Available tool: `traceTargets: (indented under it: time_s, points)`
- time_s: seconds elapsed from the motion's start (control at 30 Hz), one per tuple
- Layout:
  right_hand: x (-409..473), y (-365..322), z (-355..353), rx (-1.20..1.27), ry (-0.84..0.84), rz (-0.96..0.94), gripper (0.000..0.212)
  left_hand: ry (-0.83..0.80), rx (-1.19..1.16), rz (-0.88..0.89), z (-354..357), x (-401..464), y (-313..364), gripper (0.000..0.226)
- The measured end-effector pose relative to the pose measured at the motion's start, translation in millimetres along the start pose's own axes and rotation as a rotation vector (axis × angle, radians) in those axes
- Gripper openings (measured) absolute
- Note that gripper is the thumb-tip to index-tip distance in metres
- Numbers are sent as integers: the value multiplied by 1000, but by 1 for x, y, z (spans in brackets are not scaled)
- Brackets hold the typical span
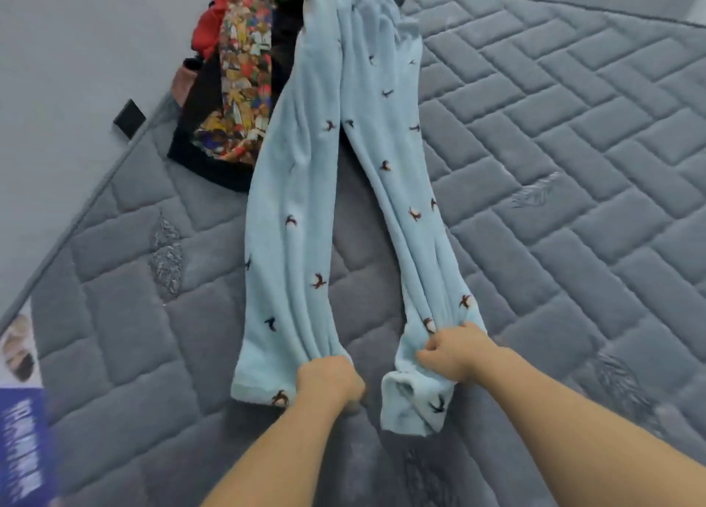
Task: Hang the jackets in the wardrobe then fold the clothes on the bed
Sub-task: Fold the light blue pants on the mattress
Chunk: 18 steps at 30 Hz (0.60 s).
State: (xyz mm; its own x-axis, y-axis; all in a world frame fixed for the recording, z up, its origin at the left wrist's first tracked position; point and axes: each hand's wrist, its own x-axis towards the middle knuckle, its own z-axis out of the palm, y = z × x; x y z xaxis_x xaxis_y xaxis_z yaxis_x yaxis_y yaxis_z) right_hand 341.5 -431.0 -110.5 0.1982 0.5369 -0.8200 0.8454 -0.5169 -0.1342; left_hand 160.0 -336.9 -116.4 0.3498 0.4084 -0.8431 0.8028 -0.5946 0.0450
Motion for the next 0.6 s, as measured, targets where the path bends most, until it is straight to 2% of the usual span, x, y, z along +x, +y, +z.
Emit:
traceTargets:
  time_s: [0.07,0.13,0.17,0.23,0.27,0.3,0.33,0.4,0.43,0.47,0.53,0.6]
  points:
    - [-38,36,40,-36,-130,76,56,-265,-116,112,35,-37,56,40]
    - [-77,67,81,-75,-249,101,63,-462,-181,148,67,-66,99,41]
    - [-95,79,97,-79,-275,80,56,-517,-166,156,78,-73,113,41]
    - [-118,95,108,20,-228,52,28,-567,-149,167,85,-79,123,30]
    - [-124,100,105,134,-129,64,25,-550,-184,160,80,-80,122,24]
    - [-125,104,99,264,22,96,24,-464,-238,152,72,-76,118,26]
    - [-123,108,92,357,203,143,21,-313,-280,140,62,-70,111,32]
    - [-112,112,73,447,471,279,42,86,-272,83,37,-58,96,36]
    - [-106,112,66,510,507,354,54,242,-228,28,26,-52,88,39]
    - [-100,111,62,578,481,420,65,321,-182,-38,18,-46,80,47]
    - [-88,109,66,669,362,514,76,306,-149,-153,13,-34,63,69]
    - [-82,104,78,738,305,531,66,242,-293,-242,21,-23,50,86]
